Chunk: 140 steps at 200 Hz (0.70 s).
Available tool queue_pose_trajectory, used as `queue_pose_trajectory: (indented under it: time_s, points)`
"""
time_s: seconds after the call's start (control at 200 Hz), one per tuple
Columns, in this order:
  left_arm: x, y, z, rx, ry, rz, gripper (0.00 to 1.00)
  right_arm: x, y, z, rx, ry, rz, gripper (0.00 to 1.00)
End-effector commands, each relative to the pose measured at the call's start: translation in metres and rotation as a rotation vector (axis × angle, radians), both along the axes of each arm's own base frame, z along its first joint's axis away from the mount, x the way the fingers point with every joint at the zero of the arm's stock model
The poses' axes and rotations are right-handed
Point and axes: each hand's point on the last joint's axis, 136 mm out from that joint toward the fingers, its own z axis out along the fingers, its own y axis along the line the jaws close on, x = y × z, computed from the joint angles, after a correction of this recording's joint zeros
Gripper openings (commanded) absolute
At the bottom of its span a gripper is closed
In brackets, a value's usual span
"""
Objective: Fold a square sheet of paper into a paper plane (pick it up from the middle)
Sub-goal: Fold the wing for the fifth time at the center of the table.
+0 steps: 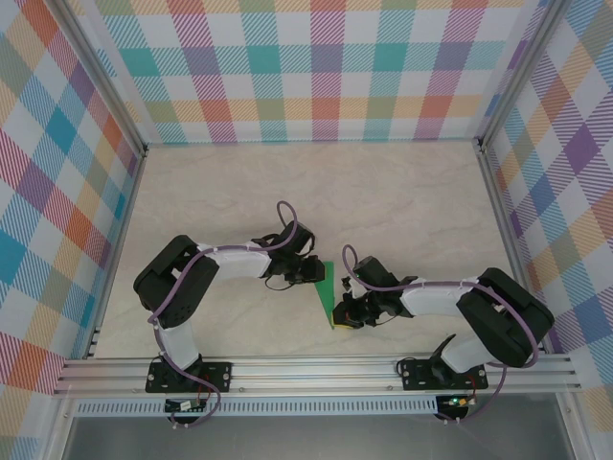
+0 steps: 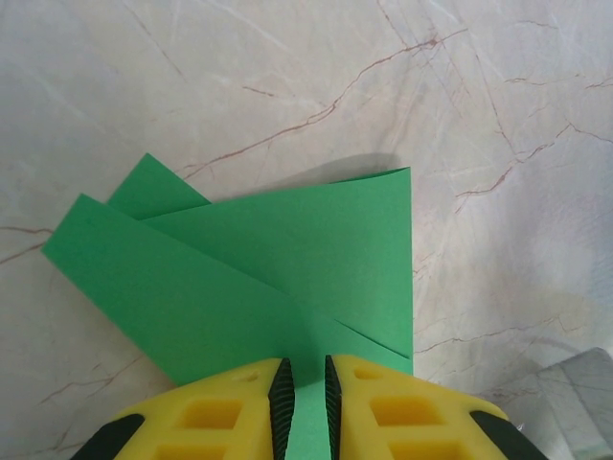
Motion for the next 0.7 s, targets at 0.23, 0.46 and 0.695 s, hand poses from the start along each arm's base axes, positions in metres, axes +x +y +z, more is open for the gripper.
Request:
queue_pose_trajectory:
  time_s: [0.23, 0.46, 0.695]
  points:
    - [-0.012, 0.027, -0.036, 0.153, 0.066, 0.032, 0.21, -0.009, -0.014, 0.000, -0.061, -0.005, 0.002, 0.07]
    - [-0.013, 0.026, -0.037, 0.143, 0.073, 0.032, 0.21, 0.008, 0.009, 0.031, 0.054, -0.072, 0.005, 0.08]
    - [-0.013, 0.027, -0.035, 0.146, 0.068, 0.033, 0.22, -0.006, 0.021, 0.002, 0.013, 0.009, 0.068, 0.08]
